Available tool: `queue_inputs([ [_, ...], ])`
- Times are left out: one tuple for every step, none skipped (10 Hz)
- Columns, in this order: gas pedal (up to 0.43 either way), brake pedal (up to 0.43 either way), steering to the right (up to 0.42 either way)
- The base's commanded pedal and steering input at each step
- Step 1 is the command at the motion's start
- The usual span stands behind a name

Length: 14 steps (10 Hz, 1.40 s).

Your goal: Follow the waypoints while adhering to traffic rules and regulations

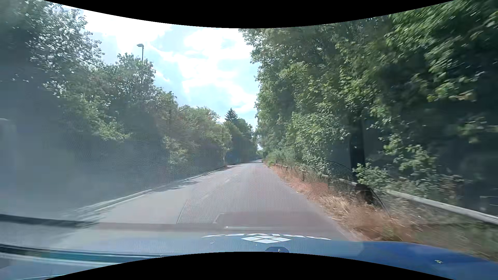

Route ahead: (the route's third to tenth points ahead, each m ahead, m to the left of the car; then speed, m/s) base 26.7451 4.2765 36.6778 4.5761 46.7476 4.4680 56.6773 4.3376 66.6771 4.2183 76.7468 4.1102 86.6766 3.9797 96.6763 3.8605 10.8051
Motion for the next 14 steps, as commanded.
queue_inputs([
  [0.713, 0.000, -0.007],
  [0.713, 0.000, -0.008],
  [0.701, 0.000, -0.008],
  [0.630, 0.000, -0.008],
  [0.520, 0.000, -0.009],
  [0.421, 0.000, -0.008],
  [0.319, 0.000, -0.004],
  [0.118, 0.000, -0.001],
  [0.110, 0.000, -0.001],
  [0.110, 0.000, -0.001],
  [0.110, 0.000, -0.001],
  [0.110, 0.000, -0.001],
  [0.118, 0.000, 0.000],
  [0.130, 0.000, 0.003],
])
